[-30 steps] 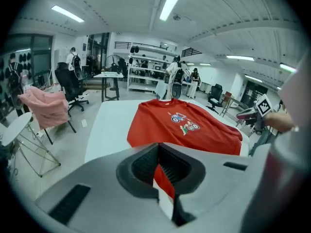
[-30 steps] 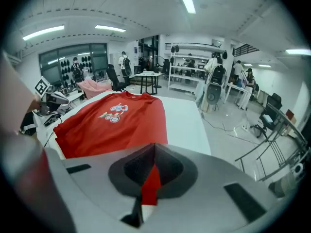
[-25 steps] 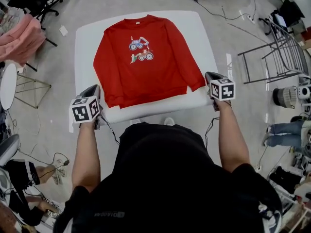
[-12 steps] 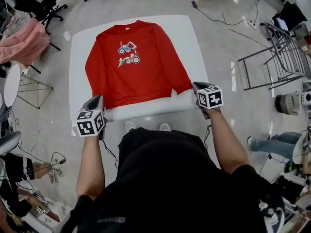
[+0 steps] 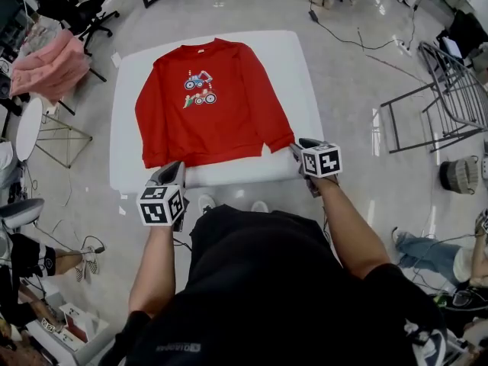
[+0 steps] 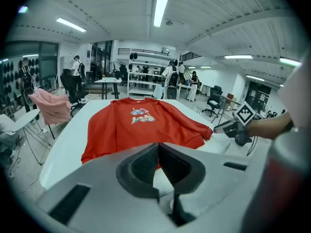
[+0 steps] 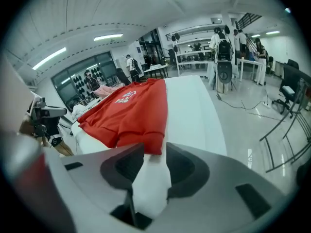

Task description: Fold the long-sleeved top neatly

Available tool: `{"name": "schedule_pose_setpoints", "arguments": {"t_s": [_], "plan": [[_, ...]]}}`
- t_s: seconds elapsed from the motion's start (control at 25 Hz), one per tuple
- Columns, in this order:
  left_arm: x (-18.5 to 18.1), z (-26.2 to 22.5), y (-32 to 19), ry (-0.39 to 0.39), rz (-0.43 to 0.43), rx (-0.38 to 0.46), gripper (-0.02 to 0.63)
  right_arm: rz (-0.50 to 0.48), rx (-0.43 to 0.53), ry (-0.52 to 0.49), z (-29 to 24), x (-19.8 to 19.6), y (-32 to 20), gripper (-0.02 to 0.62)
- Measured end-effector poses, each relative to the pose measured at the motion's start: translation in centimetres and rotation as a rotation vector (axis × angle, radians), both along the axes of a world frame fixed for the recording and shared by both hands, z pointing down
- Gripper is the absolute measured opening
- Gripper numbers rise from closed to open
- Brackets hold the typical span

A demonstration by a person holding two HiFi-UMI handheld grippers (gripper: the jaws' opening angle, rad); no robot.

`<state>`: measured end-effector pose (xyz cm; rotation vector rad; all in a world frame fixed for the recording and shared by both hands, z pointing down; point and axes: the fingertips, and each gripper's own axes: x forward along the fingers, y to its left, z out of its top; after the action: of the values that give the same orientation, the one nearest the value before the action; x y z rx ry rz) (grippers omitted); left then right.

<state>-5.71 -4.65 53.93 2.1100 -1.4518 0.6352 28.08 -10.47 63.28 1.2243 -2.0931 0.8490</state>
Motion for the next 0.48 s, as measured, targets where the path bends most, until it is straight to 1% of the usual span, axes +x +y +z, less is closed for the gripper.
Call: {"name": "schedule_pose_setpoints", "arguments": {"t_s": [0.2, 0.32, 0.4, 0.48], "plan": [[1.4, -0.2, 0.2, 0.005, -0.017, 0.010, 0.006, -0.008, -0.006, -0.005, 0.6, -0.6, -0.6, 0.155], [1.4, -0.2, 0.6, -0.009, -0.017, 0.005, 0.006, 0.008, -0.039, -0.024, 1.3, -0.7, -0.9, 0.143], [1.1, -0.2, 0.9, -0.018, -0.026, -0.002, 0.006, 0.005, -0.055, -0.044, 1.3, -0.7, -0.8, 0.100], [0.6, -0.3, 0.8, -0.018, -0.041, -0.001, 0.006, 0.013, -0.035, -0.048, 0.7, 0.1, -1.1, 0.046]]}}
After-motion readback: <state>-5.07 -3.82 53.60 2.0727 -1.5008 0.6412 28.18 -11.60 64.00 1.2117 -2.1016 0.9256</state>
